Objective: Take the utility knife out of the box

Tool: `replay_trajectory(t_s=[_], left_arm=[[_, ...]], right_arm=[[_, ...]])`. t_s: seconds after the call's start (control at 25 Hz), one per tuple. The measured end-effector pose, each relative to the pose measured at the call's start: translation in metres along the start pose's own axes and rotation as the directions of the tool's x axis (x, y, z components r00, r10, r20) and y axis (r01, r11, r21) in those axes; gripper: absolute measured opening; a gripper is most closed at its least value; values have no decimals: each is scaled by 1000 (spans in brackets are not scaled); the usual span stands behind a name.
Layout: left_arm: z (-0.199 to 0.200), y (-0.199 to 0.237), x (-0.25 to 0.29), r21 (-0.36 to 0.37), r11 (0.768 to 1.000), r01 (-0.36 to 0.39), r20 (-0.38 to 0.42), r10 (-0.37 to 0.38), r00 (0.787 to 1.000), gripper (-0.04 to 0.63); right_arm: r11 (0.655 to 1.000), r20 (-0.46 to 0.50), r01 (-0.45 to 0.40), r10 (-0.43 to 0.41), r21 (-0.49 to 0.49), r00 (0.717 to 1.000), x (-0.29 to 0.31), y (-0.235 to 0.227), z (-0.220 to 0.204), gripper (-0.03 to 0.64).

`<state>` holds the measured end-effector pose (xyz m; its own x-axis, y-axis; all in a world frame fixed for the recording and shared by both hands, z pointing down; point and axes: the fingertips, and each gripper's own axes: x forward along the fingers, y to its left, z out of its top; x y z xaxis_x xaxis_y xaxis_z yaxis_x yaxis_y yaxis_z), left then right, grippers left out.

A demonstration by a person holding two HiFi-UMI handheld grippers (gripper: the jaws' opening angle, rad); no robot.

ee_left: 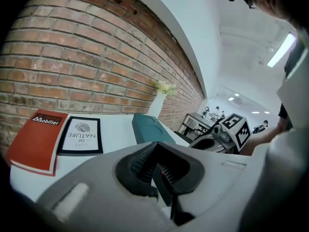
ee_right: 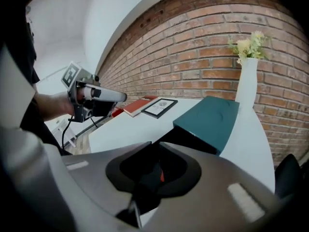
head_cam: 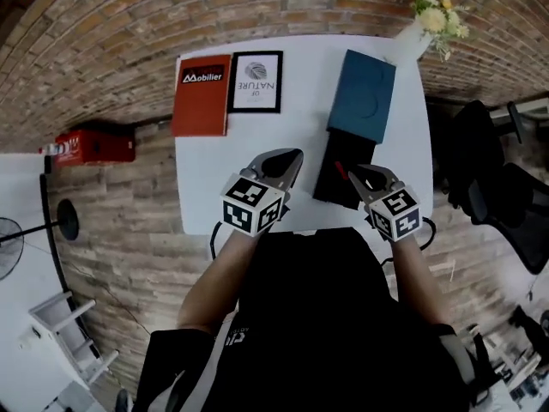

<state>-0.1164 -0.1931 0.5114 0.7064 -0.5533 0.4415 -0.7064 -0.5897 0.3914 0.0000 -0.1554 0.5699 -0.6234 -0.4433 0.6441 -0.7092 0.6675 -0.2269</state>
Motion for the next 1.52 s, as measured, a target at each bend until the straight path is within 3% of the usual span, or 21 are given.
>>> replay_trajectory(t_s=[0.28, 0.6, 1.04, 1.52], left_arm=[[-4, 9, -5, 80, 982, 171, -48, -168, 985, 6], [-3, 3, -5, 81, 965, 248, -63, -244, 968, 6], [-2, -4, 11, 55, 968, 246, -61, -243, 968, 6], [-6, 4, 8, 2, 980, 201, -42, -201, 979, 6]], right_arm=[[986, -136, 163, -164, -21, 977, 16, 27, -31, 69], [966, -271, 246, -259, -80, 927, 28, 22, -62, 75], [967, -375, 171, -232, -190, 898, 53, 3, -71, 86], [946, -519, 84, -245, -313, 819, 70, -12, -94, 79]])
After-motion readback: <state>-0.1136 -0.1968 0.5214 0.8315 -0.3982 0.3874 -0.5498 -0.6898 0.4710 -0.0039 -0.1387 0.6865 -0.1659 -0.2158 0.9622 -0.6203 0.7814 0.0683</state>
